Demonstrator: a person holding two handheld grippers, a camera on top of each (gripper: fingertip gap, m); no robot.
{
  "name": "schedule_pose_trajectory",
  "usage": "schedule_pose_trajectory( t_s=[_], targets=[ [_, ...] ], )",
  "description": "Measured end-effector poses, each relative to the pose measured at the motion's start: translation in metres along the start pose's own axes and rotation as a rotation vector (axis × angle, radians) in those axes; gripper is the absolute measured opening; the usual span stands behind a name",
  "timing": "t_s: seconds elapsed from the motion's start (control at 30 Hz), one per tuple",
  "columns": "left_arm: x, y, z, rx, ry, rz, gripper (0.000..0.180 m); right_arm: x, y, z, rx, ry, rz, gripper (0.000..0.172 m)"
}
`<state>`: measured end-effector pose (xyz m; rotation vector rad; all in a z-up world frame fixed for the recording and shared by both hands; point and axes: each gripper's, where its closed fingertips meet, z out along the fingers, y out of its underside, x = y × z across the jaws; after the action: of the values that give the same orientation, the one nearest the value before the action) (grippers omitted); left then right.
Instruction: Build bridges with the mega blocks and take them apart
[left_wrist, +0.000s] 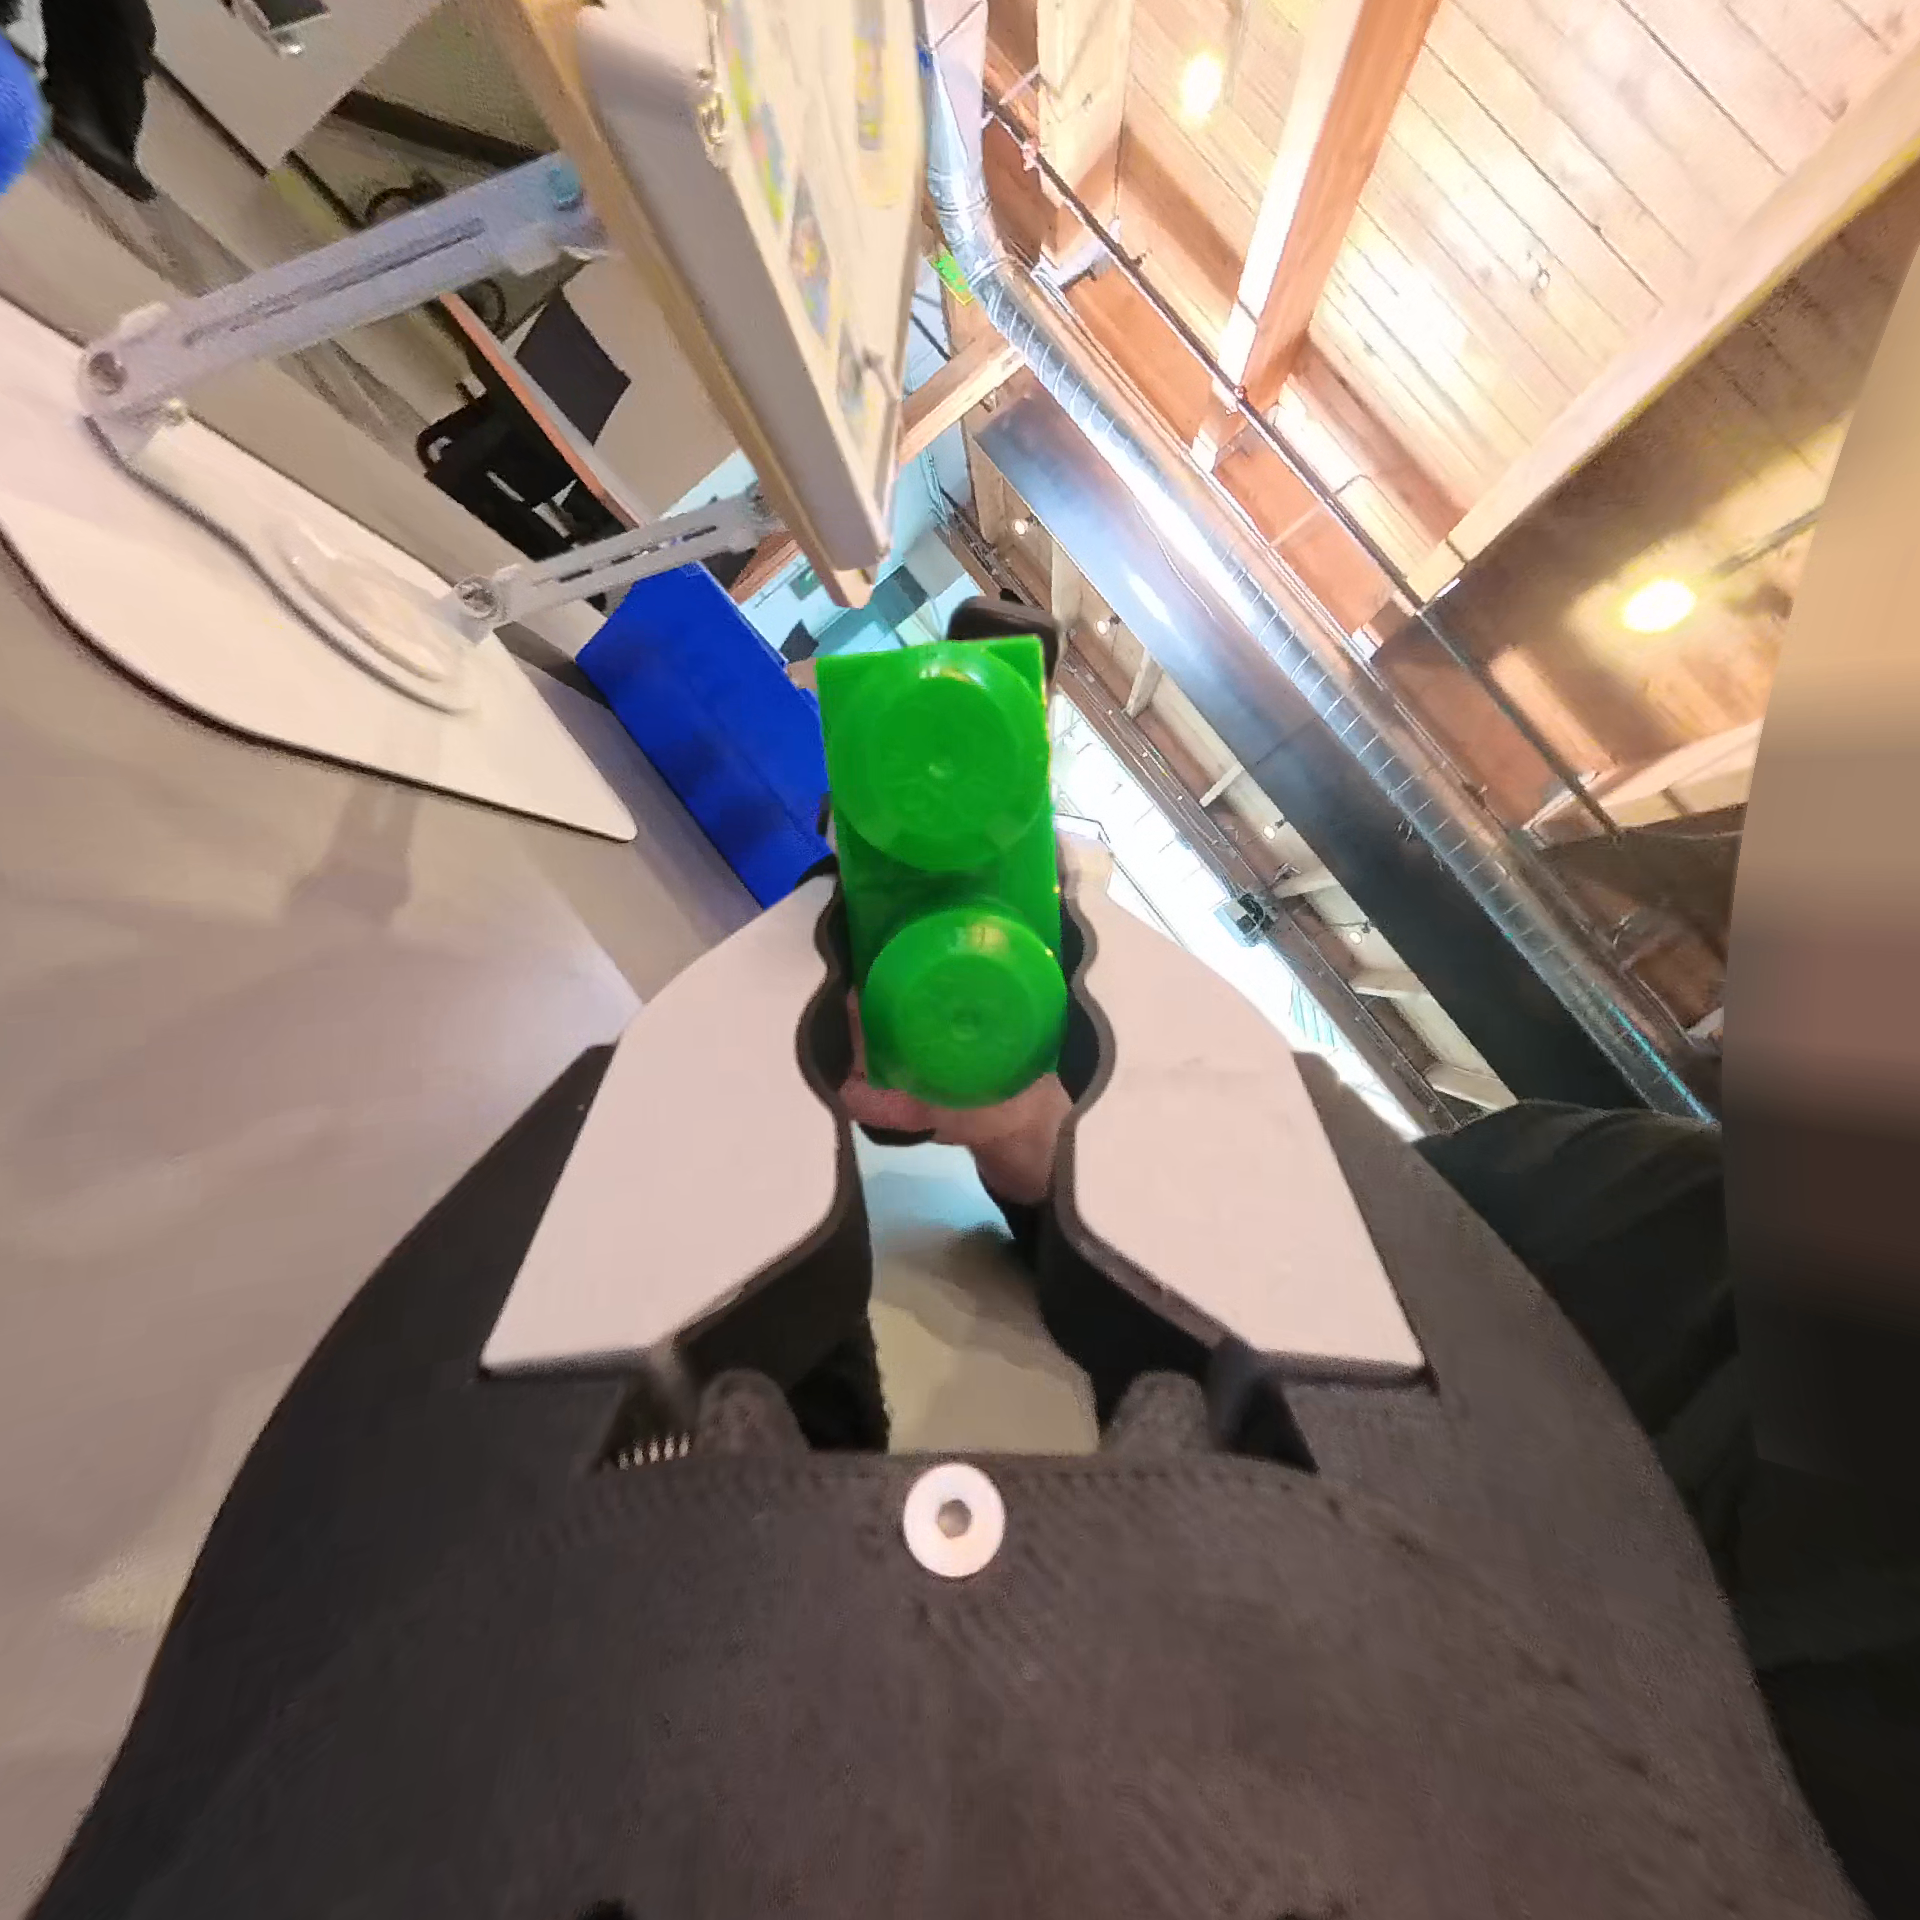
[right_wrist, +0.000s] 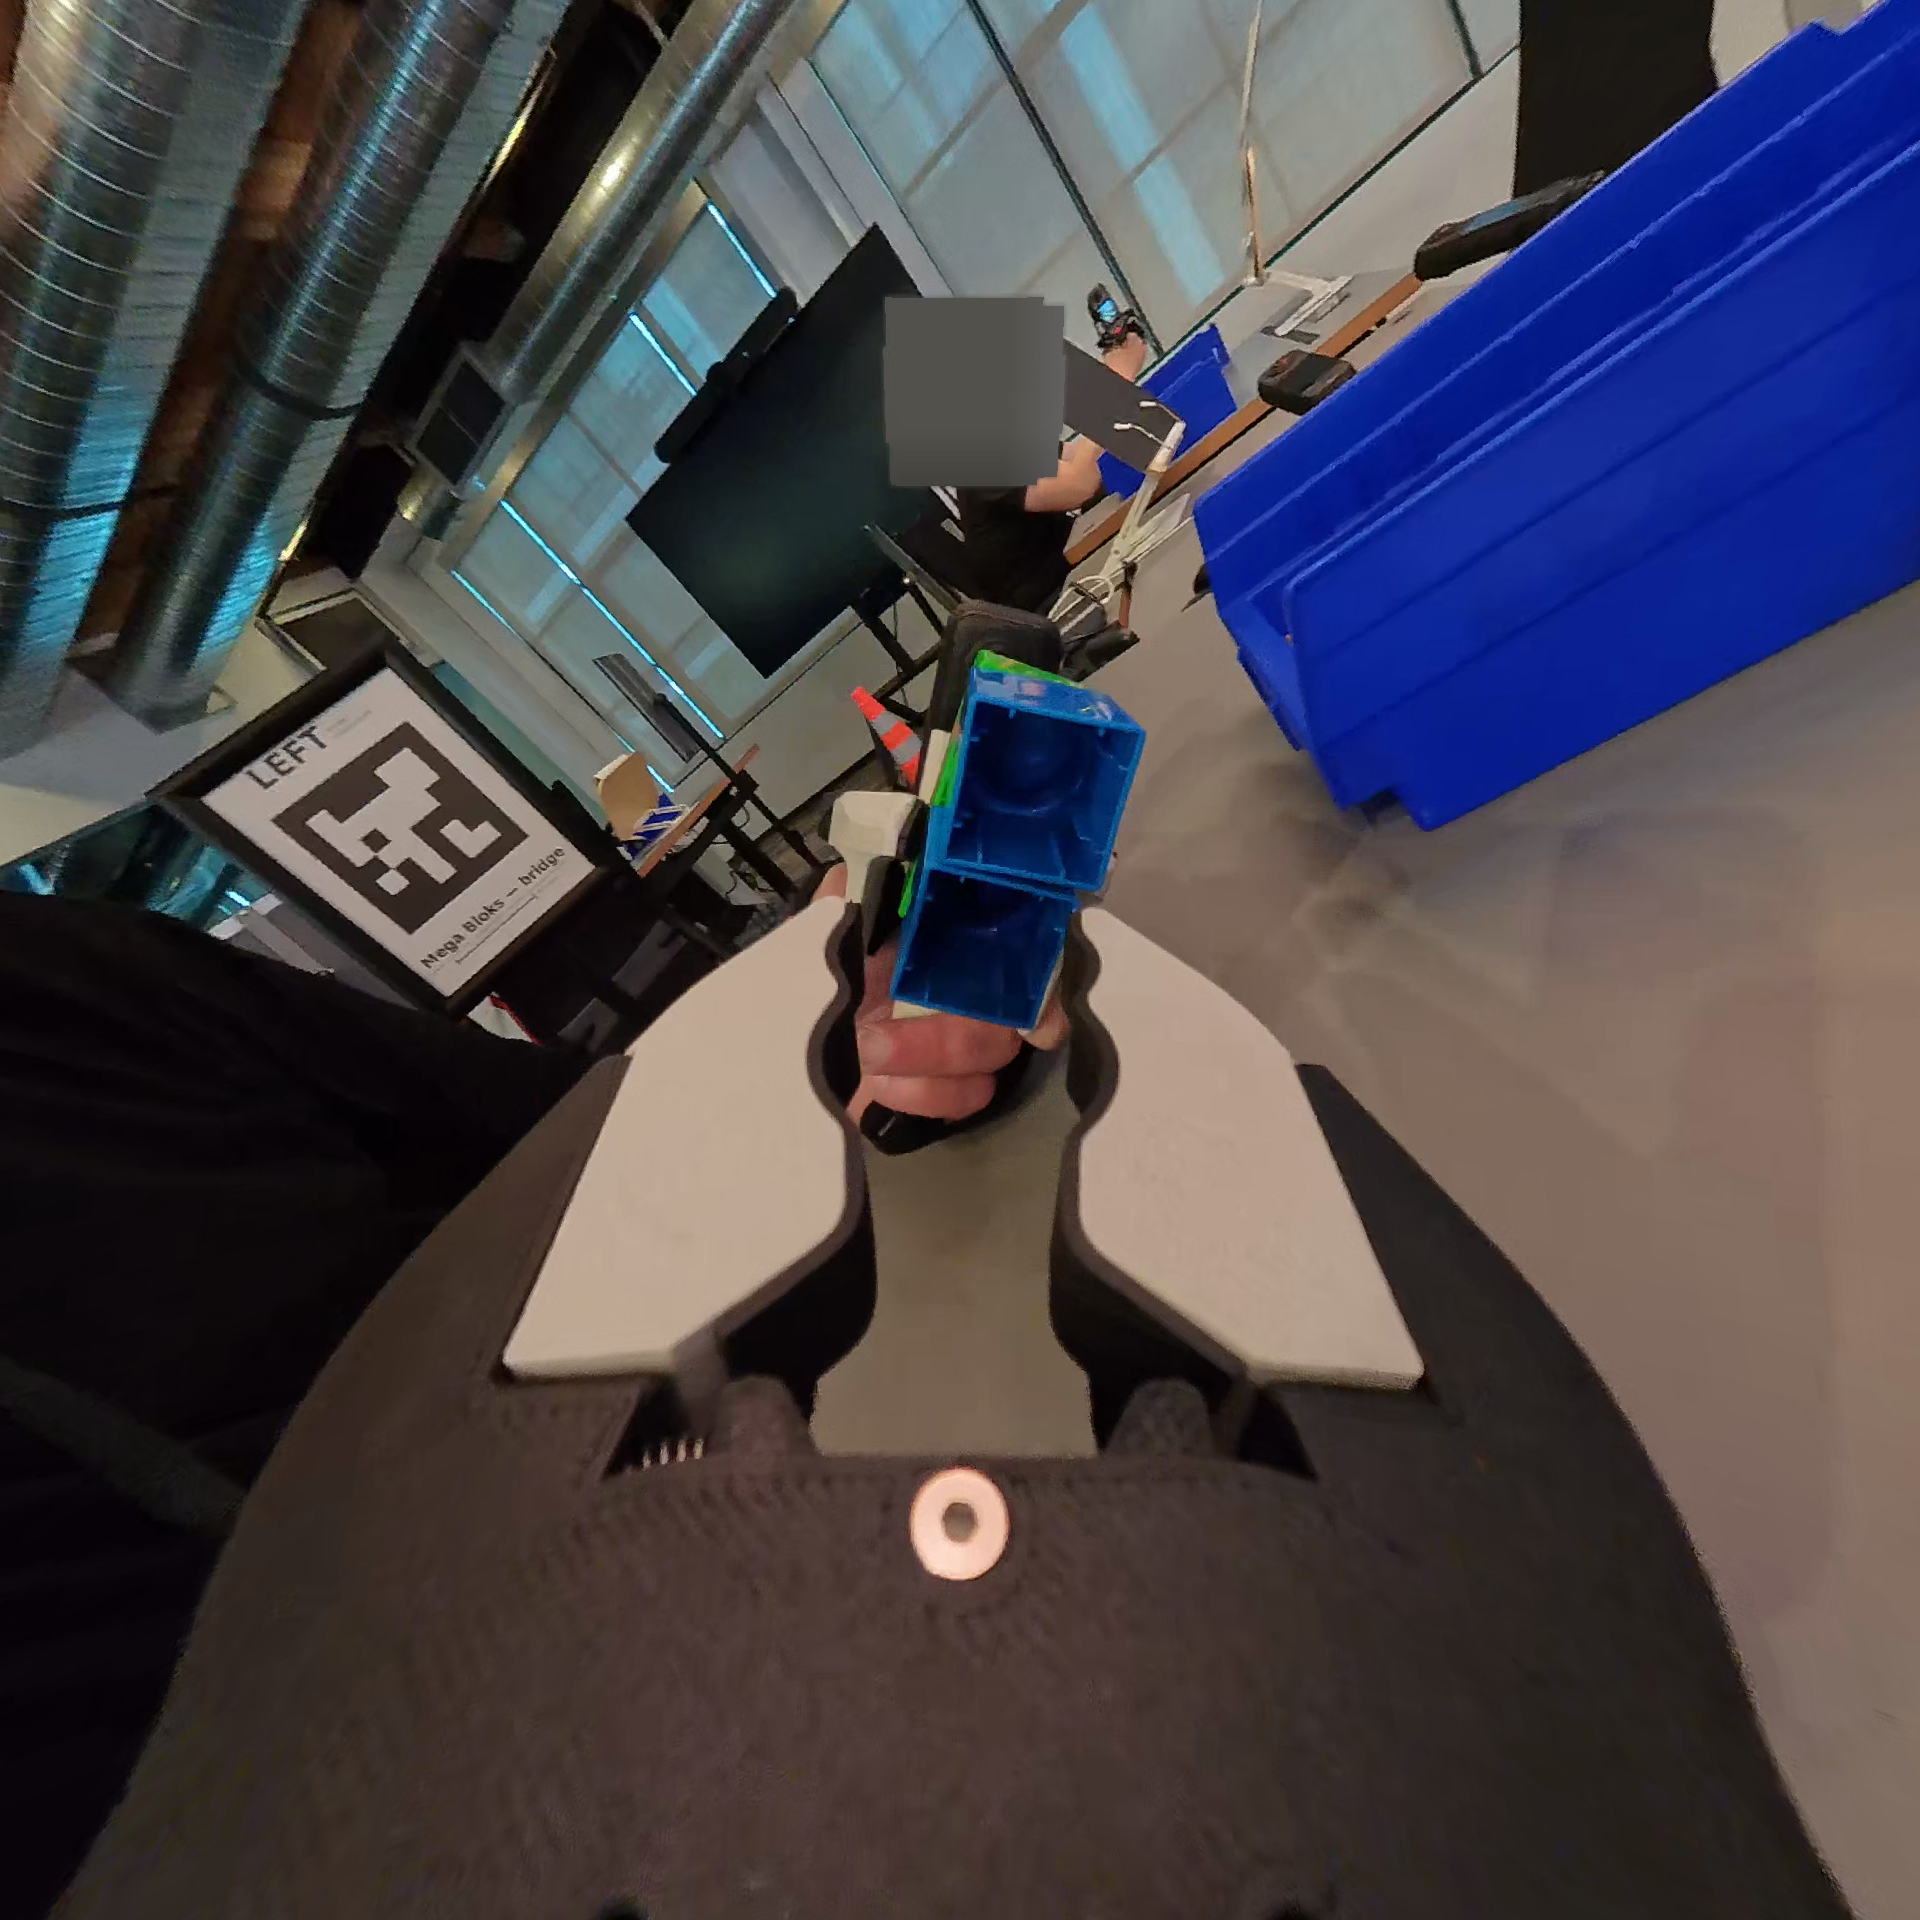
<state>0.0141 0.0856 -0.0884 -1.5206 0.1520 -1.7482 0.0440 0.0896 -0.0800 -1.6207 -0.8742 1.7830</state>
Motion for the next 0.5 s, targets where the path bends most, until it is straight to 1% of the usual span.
schedule_pose_trajectory(
  t_s=[0.07, 0.23, 0.4, 0.5],
  targets=[
    [-0.0024, 0.0022, 0.0005, -0.01, -0.01, -0.02, 0.036, 0.0033, 0.0014, -0.0009, -0.004, 0.009, 0.008, 0.033],
    [-0.0061, 0.006, 0.0027, -0.014, -0.023, -0.051, 0.036, 0.0082, 0.0056, -0.0003, -0.021, 0.041, -0.011, 0.029],
    [-0.0022, 0.0033, 0.0023, -0.007, -0.002, -0.044, 0.037, 0.0108, 0.0074, -0.0014, -0.054, 0.083, -0.075, 0.037],
    [0.0007, 0.0103, 0.0058, -0.075, -0.013, 0.003, 0.037, 0.0086, 0.0001, -0.004, -0.041, 0.111, -0.161, 0.046]
  ],
)
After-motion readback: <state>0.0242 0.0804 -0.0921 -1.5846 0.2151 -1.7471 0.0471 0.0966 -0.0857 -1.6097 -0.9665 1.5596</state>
